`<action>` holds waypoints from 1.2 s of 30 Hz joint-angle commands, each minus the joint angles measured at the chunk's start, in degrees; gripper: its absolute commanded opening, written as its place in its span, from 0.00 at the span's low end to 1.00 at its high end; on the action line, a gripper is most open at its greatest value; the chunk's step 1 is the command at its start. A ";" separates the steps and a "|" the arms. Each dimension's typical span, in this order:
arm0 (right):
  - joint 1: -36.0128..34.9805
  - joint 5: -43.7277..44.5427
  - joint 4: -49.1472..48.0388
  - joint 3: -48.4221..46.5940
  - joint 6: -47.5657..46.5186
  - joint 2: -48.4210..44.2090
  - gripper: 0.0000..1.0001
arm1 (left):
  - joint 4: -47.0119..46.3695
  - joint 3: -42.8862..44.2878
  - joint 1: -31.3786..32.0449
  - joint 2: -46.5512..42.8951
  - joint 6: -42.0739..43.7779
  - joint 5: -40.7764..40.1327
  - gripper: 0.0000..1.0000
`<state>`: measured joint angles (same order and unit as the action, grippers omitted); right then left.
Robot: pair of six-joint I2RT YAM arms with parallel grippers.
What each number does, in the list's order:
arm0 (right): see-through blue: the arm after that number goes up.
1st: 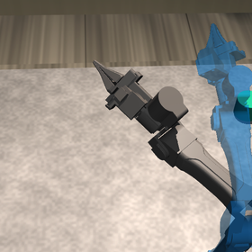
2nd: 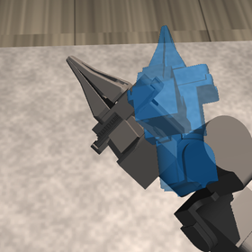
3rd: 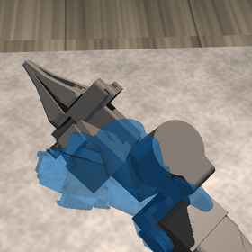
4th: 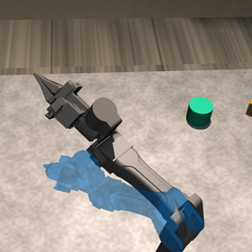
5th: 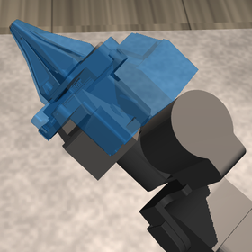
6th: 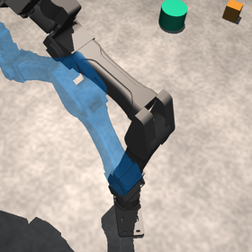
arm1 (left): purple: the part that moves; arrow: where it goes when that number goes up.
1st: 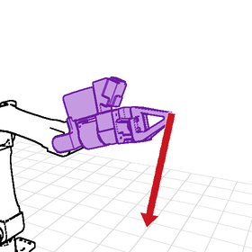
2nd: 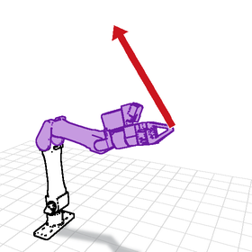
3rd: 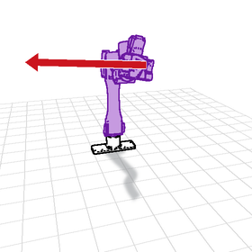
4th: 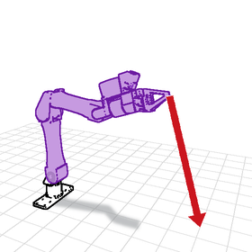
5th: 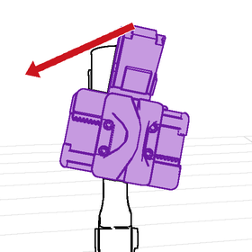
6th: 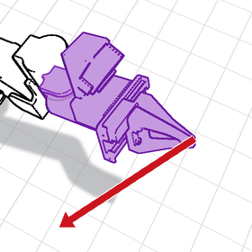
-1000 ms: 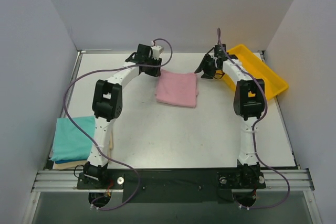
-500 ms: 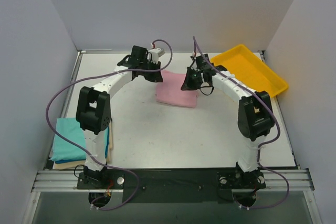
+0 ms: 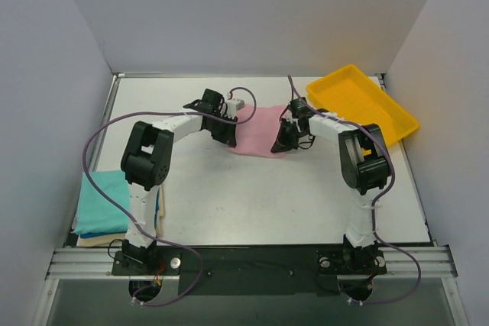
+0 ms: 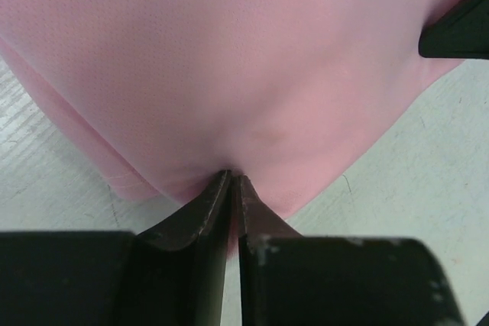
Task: Fold and stack the t-shirts
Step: Smooth out wrinkles on the folded tshirt, then put the neatly folded tshirt into the corner of the board with the left arm
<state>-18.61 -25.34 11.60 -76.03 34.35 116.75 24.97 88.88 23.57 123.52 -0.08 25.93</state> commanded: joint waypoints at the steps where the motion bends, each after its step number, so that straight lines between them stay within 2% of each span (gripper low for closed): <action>1: 1.55 2.40 2.55 1.06 -1.03 -3.01 0.00 | 1.84 0.51 -0.37 -4.33 3.33 -1.07 0.22; 2: 1.91 2.58 3.25 0.71 -1.04 -4.06 0.00 | 1.49 0.59 -0.46 -6.61 2.98 0.33 0.28; 4: 2.88 3.54 3.96 -0.43 -1.39 -6.08 0.08 | 0.44 1.81 -1.07 -8.56 0.53 2.09 0.36; 5: 3.49 3.81 4.22 -1.39 -1.56 -6.62 0.16 | -0.18 2.26 -2.12 -9.00 -2.70 2.28 0.39; 6: 4.02 4.16 4.23 -1.92 -1.83 -7.32 0.20 | -2.10 2.87 -2.48 -9.09 -6.74 1.15 0.46; 7: 4.28 4.42 4.66 -3.41 -1.92 -7.50 0.28 | -3.08 3.05 -3.09 -8.83 -8.26 0.44 0.49; 9: 4.99 5.21 6.15 -6.14 -2.70 -6.89 0.36 | -5.36 3.93 -2.92 -7.78 -10.64 -3.33 0.59; 11: 5.69 5.74 7.73 -8.69 -2.97 -5.22 0.41 | -7.83 4.37 -2.57 -6.20 -11.96 -5.36 0.77; 15: 6.31 7.23 9.23 -12.21 -3.76 -0.84 0.47 | -7.57 7.53 -2.57 -0.76 -16.53 -3.61 0.85; 18: 6.66 7.33 11.77 -16.50 -4.38 3.47 0.47 | -7.92 7.71 -3.00 1.28 -19.42 -4.40 0.86; 26: 6.48 4.17 11.52 -16.79 -2.54 8.58 0.42 | -10.73 9.12 -3.01 8.83 -26.02 0.95 0.87; 28: 6.31 2.85 11.00 -16.26 -2.18 8.85 0.42 | -12.22 9.03 -2.92 10.15 -28.31 3.76 0.84; 33: 5.95 1.35 9.59 -14.68 -0.78 8.41 0.42 | -17.66 8.15 -2.92 12.44 -32.96 10.70 0.61; 34: 5.95 1.00 9.33 -14.59 -0.43 8.23 0.42 | -18.98 8.15 -2.92 12.79 -33.58 12.46 0.51; 35: 5.95 1.00 9.24 -13.98 -0.34 7.71 0.42 | -19.52 8.06 -3.01 12.97 -34.28 13.17 0.45; 36: 5.95 0.91 9.06 -13.71 -0.16 7.36 0.43 | -19.96 8.06 -3.01 12.71 -34.55 14.31 0.30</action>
<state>-12.08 -23.44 19.27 -92.14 33.04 125.21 8.05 97.45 20.43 133.91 -30.81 33.54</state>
